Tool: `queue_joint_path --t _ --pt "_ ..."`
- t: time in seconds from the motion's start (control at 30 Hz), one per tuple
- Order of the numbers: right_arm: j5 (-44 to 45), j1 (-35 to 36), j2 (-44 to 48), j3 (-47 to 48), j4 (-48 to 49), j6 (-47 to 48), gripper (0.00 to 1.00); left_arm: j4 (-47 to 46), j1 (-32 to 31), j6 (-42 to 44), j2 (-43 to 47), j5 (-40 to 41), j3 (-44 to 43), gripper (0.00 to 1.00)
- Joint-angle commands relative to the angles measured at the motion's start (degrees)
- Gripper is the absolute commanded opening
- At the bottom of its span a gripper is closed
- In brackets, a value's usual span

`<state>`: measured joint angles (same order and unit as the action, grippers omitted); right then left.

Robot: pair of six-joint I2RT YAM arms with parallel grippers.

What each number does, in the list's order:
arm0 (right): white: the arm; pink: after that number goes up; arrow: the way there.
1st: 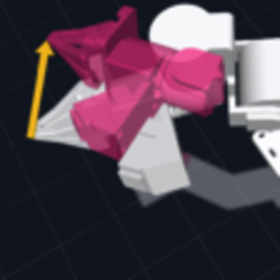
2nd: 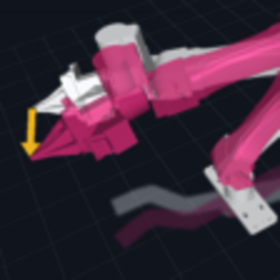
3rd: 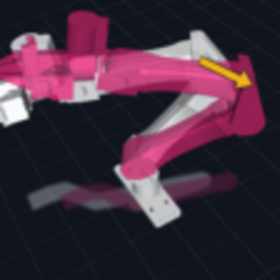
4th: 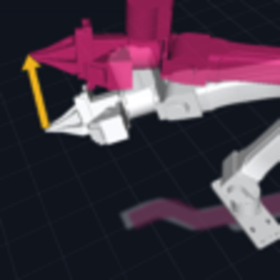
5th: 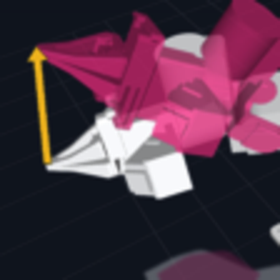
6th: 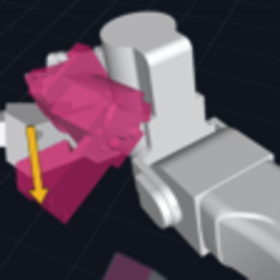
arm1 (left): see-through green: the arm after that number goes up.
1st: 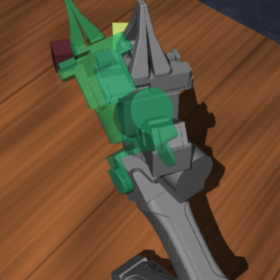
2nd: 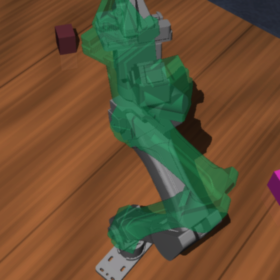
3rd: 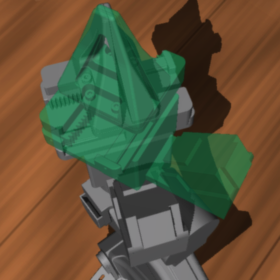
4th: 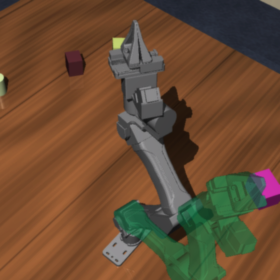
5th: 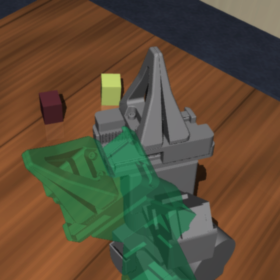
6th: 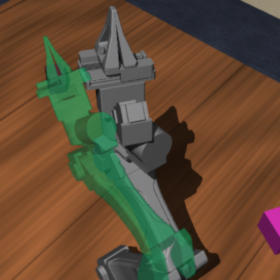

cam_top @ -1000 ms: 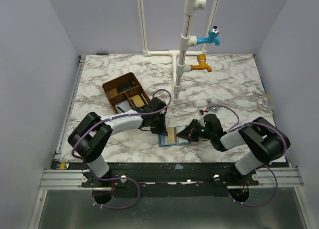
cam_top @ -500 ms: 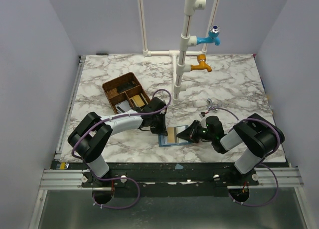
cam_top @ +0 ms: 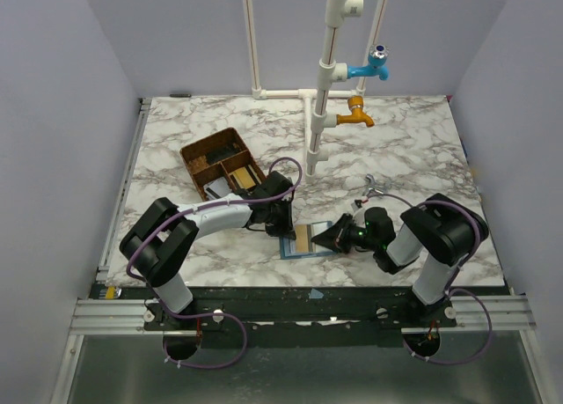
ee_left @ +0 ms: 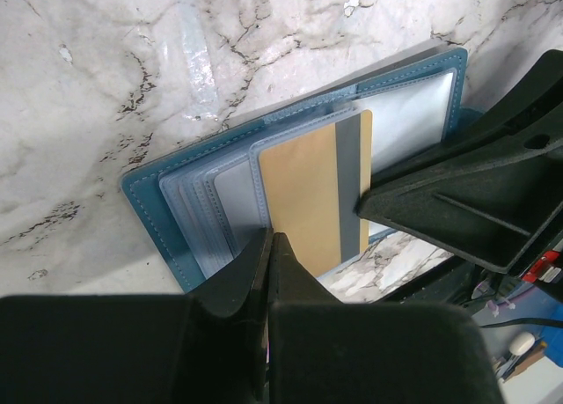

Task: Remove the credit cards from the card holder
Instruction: Remove the credit card from the card holder.

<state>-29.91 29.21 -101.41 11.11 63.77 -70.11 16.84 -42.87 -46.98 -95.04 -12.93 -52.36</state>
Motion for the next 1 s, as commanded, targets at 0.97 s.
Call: queue_joint_path --t 0.97 --pt "-3.5 -2.5 -4.3 0.9 4.9 -0.8 0.17 5.9 1.3 2.2 -4.2 7.2 4.5 0.00"
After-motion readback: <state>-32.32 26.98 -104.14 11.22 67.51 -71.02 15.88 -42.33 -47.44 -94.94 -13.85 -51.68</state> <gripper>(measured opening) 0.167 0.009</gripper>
